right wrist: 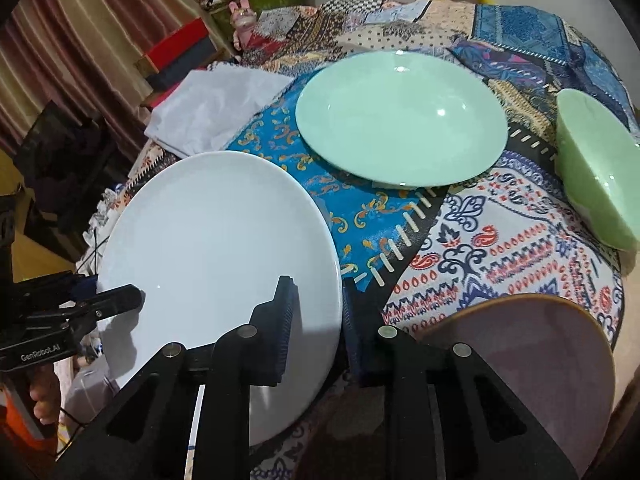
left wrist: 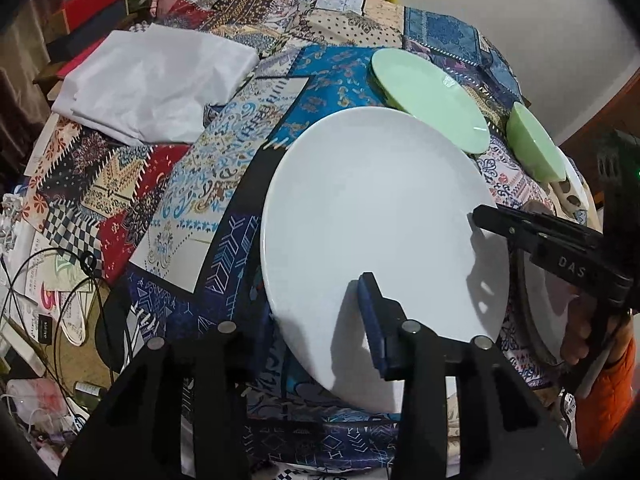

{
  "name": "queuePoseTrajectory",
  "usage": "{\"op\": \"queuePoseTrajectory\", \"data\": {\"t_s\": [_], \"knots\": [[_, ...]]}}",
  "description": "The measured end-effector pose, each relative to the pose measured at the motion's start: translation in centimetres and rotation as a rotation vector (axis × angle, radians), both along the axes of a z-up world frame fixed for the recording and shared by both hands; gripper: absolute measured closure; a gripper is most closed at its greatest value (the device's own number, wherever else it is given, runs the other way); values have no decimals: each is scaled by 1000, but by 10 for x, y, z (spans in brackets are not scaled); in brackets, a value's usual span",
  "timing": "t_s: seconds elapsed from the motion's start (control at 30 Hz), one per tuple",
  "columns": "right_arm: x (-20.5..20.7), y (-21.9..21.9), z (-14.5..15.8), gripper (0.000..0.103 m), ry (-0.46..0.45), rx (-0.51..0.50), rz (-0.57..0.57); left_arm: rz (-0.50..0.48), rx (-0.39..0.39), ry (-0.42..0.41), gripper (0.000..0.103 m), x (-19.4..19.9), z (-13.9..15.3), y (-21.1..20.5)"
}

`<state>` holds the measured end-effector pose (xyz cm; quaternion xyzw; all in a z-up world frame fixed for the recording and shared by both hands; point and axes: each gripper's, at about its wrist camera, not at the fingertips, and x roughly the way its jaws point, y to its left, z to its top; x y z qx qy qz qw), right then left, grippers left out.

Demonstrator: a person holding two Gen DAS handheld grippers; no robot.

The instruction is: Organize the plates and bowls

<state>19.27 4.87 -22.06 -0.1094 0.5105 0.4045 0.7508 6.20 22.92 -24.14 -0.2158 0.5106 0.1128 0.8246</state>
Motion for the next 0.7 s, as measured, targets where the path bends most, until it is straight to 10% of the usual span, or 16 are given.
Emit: {"op": "queuePoseTrajectory", "data": {"t_s": [0.7], "knots": [[-6,-58,56,81,-116,109,-121,-74,40,-114,63,18,57,-41]]}}
